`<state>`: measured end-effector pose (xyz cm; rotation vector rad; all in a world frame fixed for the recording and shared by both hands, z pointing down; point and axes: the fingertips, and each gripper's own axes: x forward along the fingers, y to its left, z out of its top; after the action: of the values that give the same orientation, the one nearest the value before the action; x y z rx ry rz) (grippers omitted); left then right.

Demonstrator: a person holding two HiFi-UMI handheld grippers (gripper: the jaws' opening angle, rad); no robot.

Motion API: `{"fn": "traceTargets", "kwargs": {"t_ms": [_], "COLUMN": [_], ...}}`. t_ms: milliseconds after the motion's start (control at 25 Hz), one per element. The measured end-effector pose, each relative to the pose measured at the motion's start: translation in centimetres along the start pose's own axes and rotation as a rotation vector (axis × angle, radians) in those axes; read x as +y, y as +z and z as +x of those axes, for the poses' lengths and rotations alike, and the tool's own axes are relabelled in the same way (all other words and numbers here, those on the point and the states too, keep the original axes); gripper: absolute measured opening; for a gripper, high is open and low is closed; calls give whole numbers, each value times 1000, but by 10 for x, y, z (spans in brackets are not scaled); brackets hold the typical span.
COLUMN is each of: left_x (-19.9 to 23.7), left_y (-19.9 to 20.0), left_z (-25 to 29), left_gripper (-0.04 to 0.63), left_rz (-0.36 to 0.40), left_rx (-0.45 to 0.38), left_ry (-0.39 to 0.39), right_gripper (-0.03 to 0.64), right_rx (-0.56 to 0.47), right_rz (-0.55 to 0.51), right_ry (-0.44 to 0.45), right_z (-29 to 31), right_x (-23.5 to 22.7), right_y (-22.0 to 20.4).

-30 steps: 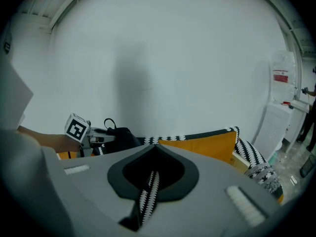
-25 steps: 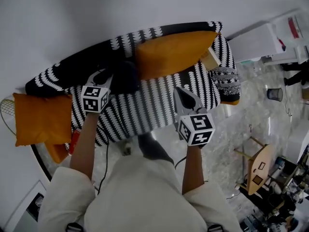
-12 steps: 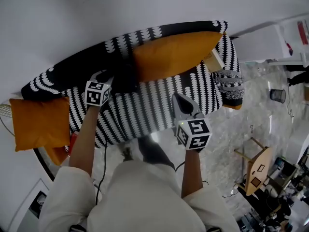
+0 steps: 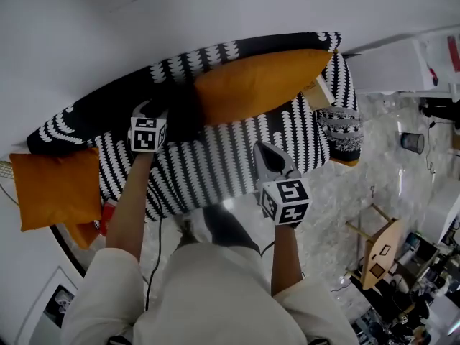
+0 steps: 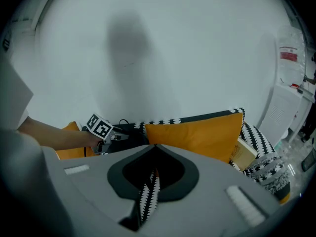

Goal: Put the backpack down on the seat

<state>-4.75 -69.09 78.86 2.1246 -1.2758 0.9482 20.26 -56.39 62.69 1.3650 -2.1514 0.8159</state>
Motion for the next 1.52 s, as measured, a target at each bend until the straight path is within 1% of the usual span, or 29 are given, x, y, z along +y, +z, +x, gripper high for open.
{"fn": "traceTargets", "kwargs": {"t_ms": [120,280,520,720,920,1120,1240,1400,1520], "left_x": [5,15,29,32,26,11,-1,-16,-31], "left_y": [2,1,-12,-18,-28,-41,-57,-85,-99], "left_z": [3,-6,-33,-69,-113,-162,-191,-232,-261], "left_gripper": [214,299,328,327,289,267,252,241,221], "left_rz": [6,20,-9,-20,-38,-44,-41,-57,-30], "left_rx": [11,17,21,-22,-78,-121,-140,-161,-180], "left_ry": [33,78,122,132,112,95,82,74,71], "right_gripper": [6,6,6,6,6,6,6,6,6], "right_rx": [7,-1,-34,-66,-100,-144,-171,-198,-222], "right_rz": [-6,-6,-13,-28,-34,-39,-45,-59,-59], "right_ry": [8,8,10,10,2,-9,-13,-12,0], "right_z": [-1,-2,-9,-26,-53,-87,-109,-136,-159], "right_x": [-1,-2,9,27,49,70,87,115,132], "right_y": [-2,1,11,14,12,9,3,-9,-16]}}
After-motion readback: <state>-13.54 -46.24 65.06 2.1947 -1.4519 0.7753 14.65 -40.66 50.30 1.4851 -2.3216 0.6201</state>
